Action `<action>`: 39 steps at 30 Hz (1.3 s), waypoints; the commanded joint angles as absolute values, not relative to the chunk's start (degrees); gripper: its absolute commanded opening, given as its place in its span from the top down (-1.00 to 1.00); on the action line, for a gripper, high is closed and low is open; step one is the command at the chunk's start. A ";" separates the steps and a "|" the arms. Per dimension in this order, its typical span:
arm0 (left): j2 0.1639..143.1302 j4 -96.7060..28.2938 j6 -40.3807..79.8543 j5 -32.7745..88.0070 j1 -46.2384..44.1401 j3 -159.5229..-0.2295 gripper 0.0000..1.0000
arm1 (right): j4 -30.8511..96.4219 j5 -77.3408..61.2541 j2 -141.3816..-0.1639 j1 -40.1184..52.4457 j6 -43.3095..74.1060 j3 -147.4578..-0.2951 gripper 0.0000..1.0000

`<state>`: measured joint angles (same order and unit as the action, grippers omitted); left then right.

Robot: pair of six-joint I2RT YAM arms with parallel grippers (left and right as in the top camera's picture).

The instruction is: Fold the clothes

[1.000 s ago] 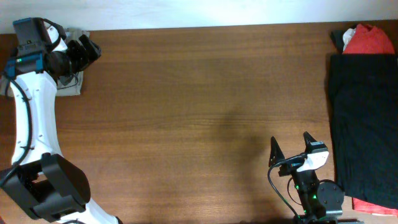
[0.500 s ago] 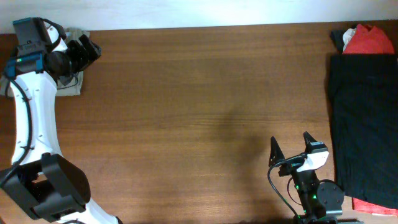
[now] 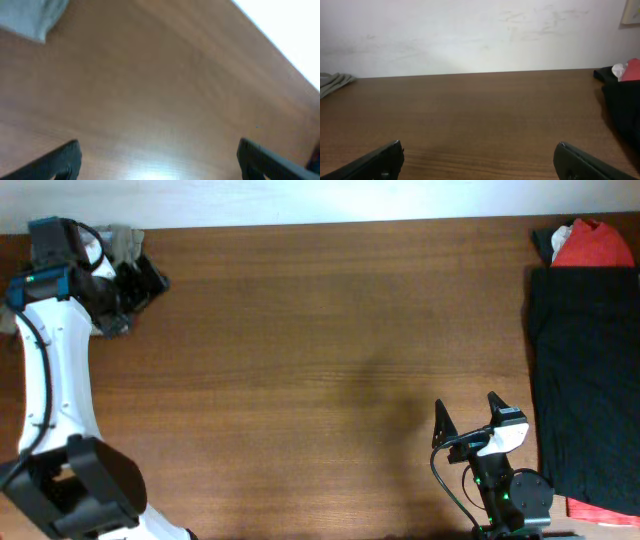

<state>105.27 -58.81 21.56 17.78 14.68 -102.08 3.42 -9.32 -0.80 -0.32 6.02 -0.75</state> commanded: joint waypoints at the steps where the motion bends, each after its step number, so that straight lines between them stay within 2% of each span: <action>1: 95.66 -61.82 20.45 17.30 11.25 -97.25 -0.98 | 3.62 -9.28 -0.19 -0.01 5.98 -0.32 -0.97; 3: 90.39 -61.60 20.47 15.07 9.56 -90.94 -0.98 | 3.62 -9.28 -0.19 -0.01 5.98 -0.32 -0.97; 6: 81.38 -54.98 20.45 9.45 7.68 -78.46 -0.98 | 3.62 -9.28 -0.19 -0.01 5.98 -0.32 -0.97; 8: 72.05 -39.94 20.36 4.69 5.65 -63.51 -0.98 | 3.60 -9.28 -0.19 -0.01 5.98 -0.32 -0.97; 11: 55.96 -16.56 19.20 4.47 4.54 -40.27 -0.98 | 3.62 -9.28 -0.19 -0.01 5.98 -0.32 -0.97; 16: 30.76 -8.38 19.18 1.43 4.56 -18.02 -0.98 | 3.60 -9.28 -0.19 -0.01 5.98 -0.32 -0.97; 23: 11.90 -0.16 19.20 1.26 4.54 -2.57 -0.98 | 3.60 -9.28 -0.19 -0.01 5.98 -0.32 -0.97; 29: 0.75 -4.82 18.24 1.89 4.54 -0.51 -0.98 | 3.62 -9.28 -0.19 -0.01 6.00 -0.32 -0.98; 34: 0.27 -4.01 5.85 6.63 4.08 -0.51 -0.98 | 3.60 -9.28 -0.19 -0.01 5.98 -0.32 -0.97; 39: 0.30 -4.05 4.21 6.59 3.75 -0.51 -0.98 | 3.60 -9.28 -0.21 -0.01 5.98 -0.32 -0.97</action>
